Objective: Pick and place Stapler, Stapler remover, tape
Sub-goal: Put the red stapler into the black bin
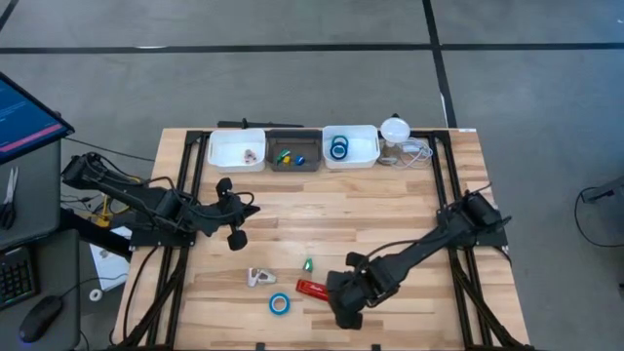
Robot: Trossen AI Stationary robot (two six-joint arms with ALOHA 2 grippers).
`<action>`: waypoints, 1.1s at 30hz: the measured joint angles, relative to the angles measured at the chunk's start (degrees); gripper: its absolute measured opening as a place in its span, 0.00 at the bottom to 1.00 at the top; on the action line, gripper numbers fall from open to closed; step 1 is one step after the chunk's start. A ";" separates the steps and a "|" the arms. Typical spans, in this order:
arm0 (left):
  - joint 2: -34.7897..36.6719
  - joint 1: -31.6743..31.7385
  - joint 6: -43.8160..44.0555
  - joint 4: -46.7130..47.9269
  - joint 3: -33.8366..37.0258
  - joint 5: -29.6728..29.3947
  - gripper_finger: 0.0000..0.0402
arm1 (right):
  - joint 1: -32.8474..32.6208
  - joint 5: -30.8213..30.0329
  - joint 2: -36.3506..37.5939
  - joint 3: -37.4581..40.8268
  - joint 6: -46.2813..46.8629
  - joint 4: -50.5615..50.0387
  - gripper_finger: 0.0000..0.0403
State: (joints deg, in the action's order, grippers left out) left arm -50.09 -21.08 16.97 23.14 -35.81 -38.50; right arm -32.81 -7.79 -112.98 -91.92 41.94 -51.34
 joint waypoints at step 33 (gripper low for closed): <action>0.00 0.00 0.02 0.02 0.00 0.04 0.01 | 2.57 2.94 -8.20 1.07 0.12 5.64 0.41</action>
State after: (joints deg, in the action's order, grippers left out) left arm -50.09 -21.08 16.99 23.16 -35.81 -38.46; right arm -30.24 -4.85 -121.19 -90.85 42.06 -45.69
